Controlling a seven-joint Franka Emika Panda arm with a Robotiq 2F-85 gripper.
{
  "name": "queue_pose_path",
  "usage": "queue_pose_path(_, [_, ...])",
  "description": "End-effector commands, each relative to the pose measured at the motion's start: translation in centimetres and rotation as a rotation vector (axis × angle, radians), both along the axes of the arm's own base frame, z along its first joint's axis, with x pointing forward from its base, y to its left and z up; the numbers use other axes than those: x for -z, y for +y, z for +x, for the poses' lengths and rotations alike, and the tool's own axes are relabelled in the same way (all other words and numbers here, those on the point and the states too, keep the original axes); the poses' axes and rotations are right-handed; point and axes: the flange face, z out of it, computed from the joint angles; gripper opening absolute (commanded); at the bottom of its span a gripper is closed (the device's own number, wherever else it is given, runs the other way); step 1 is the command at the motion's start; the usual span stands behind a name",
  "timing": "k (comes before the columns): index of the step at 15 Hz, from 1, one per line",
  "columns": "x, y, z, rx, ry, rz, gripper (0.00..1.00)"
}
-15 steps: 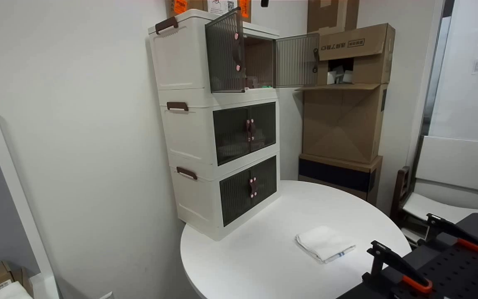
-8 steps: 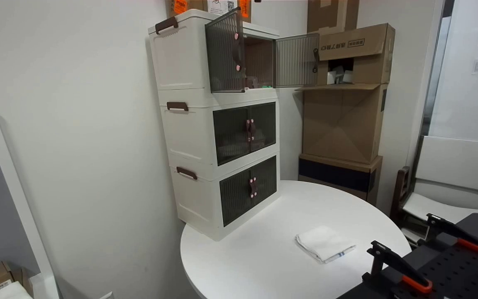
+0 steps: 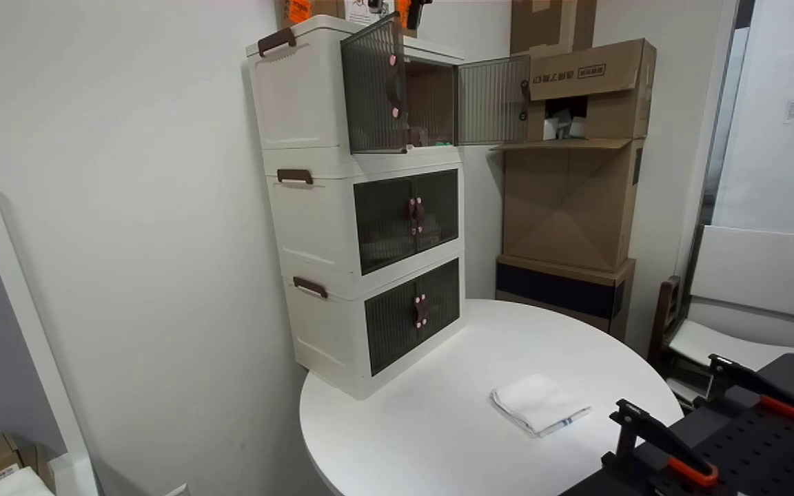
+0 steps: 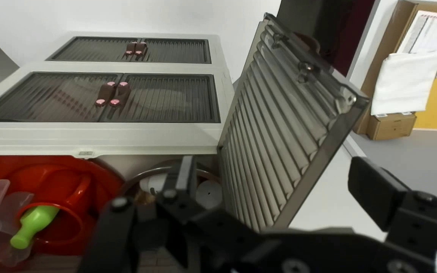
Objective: Close the open left door of the cabinet
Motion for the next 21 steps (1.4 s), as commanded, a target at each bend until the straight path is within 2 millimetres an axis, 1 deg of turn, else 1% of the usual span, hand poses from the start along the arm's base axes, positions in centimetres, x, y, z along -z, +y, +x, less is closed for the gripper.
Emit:
queue_pose_path(1, [0.6, 1.1, -0.2, 0.026, -0.009, 0.01, 1.0])
queue_pose_path(3, [1.0, 1.4, -0.2, 0.025, -0.002, 0.003, 1.0])
queue_pose_path(5, [1.8, 1.4, -0.1, 0.025, 0.002, -0.023, 1.0])
queue_pose_path(8, [3.1, 0.9, 0.3, 0.046, -0.048, -0.117, 1.0])
queue_pose_path(11, [4.5, -0.1, 1.1, 0.081, -0.191, -0.225, 1.0])
queue_pose_path(14, [5.3, -1.5, 1.6, 0.114, -0.351, -0.26, 1.0])
queue_pose_path(17, [4.8, -3.2, 1.6, 0.154, -0.508, -0.274, 1.0])
queue_pose_path(19, [3.7, -4.5, 1.2, 0.187, -0.611, -0.279, 1.0])
queue_pose_path(21, [2.2, -5.8, 0.6, 0.226, -0.711, -0.28, 1.0])
